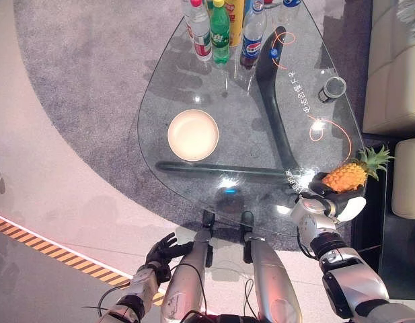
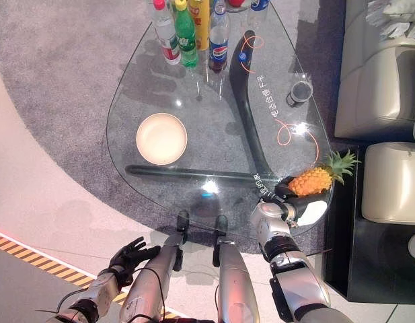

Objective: Pick up the fruit to the plate

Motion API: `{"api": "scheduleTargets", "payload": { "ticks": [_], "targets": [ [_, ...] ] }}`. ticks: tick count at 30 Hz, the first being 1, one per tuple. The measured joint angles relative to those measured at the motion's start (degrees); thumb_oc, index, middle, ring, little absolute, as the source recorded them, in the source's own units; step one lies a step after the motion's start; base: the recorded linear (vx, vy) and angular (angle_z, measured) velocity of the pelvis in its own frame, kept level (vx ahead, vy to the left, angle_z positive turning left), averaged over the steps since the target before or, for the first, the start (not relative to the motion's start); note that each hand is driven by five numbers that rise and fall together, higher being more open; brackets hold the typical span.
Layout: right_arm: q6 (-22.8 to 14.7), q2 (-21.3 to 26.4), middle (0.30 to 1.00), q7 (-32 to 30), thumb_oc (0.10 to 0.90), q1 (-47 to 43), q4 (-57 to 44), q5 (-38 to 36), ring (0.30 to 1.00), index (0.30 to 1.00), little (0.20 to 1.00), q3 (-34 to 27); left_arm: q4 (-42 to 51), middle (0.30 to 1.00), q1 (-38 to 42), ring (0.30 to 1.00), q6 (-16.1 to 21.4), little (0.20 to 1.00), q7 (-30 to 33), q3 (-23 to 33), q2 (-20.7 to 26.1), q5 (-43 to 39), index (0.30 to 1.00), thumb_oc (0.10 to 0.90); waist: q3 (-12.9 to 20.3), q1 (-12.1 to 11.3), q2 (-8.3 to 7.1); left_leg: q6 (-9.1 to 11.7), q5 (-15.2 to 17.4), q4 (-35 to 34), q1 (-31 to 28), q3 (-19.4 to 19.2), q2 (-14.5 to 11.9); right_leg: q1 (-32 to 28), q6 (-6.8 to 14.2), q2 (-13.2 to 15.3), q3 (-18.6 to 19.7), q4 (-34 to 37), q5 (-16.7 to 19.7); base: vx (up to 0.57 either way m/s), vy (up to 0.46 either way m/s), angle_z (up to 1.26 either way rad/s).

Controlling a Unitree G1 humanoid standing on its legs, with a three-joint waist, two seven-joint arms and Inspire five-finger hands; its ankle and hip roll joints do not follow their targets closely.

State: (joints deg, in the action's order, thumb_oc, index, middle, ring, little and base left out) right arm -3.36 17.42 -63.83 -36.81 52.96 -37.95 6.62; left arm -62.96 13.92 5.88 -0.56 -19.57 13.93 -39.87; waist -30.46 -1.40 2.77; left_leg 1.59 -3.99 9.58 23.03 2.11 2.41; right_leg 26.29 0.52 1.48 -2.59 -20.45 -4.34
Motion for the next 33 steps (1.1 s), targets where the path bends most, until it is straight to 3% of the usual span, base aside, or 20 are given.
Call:
{"api": "scheduleTargets", "payload": {
  "ticks": [12, 33],
  "targets": [
    [-3.7, 2.1, 0.900, 3.0, 0.800, -2.8, 5.1, -3.2, 0.900, 0.900, 0.900, -2.8, 0.0, 0.900, 1.3, 0.900, -0.4, 0.900, -0.2, -0.5, 0.0, 0.0, 0.900, 0.800, 0.0, 0.0, 0.01, 0.0, 0.0, 0.8, 1.9, -0.1, -0.1, 1.8, -0.2, -0.2, 0.1, -0.4, 0.1, 0.02, -0.034, -0.01],
    [-7.9, 5.9, 0.900, 10.8, 0.800, -3.8, 4.6, -10.6, 0.900, 0.900, 0.900, -5.0, 1.0, 0.900, 1.7, 0.900, -0.4, 0.900, -0.2, -0.7, 0.1, 0.0, 0.900, 0.800, -0.4, 0.1, 0.80, 0.1, 0.0, 1.8, 3.8, -0.4, -0.3, 4.0, -0.6, -0.5, 0.3, -1.6, 0.3, 0.00, -0.009, 0.00]
  ]
}}
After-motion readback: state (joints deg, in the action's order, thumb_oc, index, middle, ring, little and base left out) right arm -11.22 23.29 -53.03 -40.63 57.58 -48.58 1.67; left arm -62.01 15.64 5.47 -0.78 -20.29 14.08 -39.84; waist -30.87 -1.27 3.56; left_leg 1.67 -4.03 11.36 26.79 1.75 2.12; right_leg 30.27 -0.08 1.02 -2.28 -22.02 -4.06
